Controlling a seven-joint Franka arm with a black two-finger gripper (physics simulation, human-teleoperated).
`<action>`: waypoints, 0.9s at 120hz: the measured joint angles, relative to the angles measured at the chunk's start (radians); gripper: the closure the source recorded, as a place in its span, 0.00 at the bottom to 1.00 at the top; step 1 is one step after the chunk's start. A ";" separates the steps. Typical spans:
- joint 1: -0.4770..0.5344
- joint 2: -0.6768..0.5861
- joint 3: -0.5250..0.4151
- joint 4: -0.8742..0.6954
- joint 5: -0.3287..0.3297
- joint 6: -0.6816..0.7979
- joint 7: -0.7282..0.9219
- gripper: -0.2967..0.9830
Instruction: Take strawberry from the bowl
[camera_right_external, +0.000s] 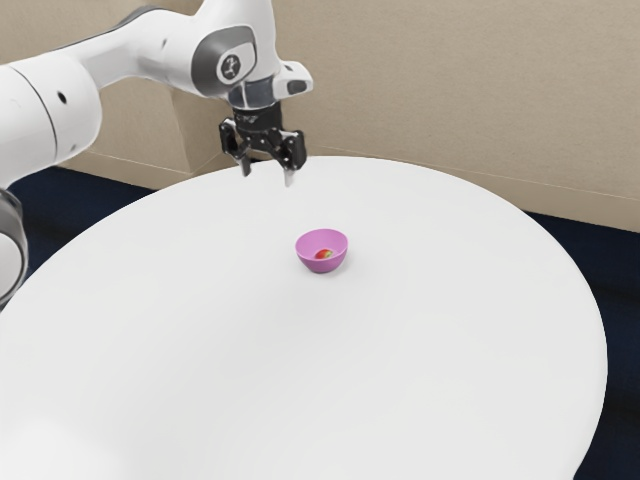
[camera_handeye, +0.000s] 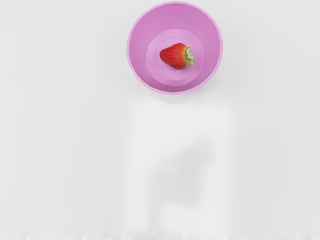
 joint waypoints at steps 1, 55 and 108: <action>0.000 -0.001 0.000 0.000 0.000 -0.004 0.000 0.29; 0.001 0.258 0.006 0.100 -0.003 0.113 -0.020 0.25; 0.022 0.500 0.003 0.276 -0.003 0.305 -0.030 0.43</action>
